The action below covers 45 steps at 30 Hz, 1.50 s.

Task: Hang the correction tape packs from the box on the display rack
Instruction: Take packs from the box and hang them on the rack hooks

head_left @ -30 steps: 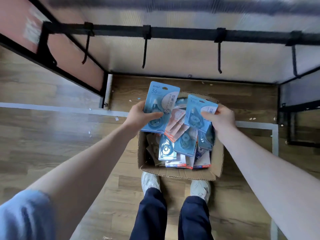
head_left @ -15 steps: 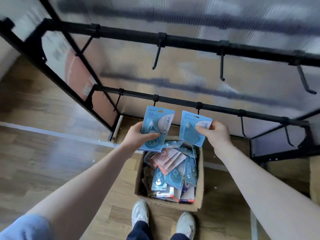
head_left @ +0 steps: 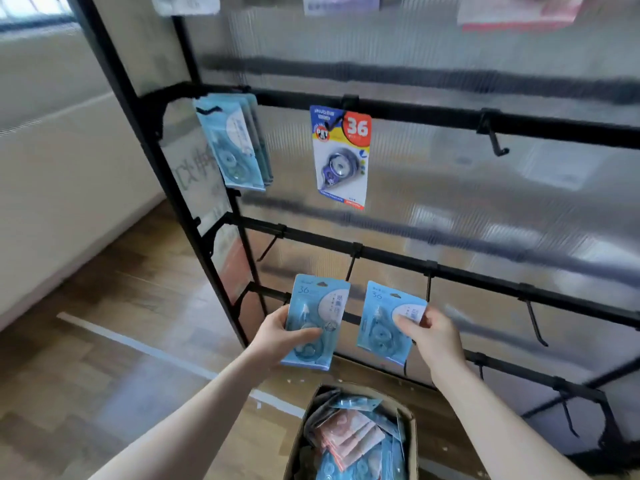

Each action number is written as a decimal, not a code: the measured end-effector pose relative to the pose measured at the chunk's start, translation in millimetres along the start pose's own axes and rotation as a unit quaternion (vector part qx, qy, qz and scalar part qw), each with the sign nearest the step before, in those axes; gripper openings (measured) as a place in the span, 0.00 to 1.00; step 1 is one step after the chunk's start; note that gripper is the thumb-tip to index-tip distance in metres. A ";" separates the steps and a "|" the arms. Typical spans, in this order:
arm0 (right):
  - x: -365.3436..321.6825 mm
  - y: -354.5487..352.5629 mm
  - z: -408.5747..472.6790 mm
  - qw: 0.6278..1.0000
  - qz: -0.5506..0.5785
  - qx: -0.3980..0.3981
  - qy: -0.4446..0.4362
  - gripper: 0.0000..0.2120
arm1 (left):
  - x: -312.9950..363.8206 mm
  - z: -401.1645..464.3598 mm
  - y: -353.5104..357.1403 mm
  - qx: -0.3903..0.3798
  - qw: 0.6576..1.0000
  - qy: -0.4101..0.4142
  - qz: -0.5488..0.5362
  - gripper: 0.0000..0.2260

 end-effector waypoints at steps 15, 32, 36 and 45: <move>-161.9 -8.3 7.2 0.988 0.037 -0.039 -0.146 0.06 | 110.3 -97.1 -50.3 0.083 0.989 0.097 -0.078 0.13; -219.5 46.8 16.7 0.982 0.058 -0.034 -0.179 0.05 | 154.5 -74.0 -120.0 0.051 0.983 0.158 -0.081 0.14; -225.1 65.2 23.8 0.983 0.049 -0.021 -0.175 0.04 | 166.0 -52.1 -141.2 0.039 0.983 0.162 -0.082 0.14; -237.3 98.2 32.4 0.982 0.047 0.010 -0.182 0.06 | 186.5 -12.8 -175.7 0.006 0.981 0.179 -0.071 0.14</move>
Point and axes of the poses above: each hand's wrist, its own z-axis towards the middle knuckle, its own y-axis out of the palm, x = y × z, the point moved 1 cm from there along z, towards the middle knuckle, and after that the axes turned 11 degrees about -y, right-handed, at the moved point
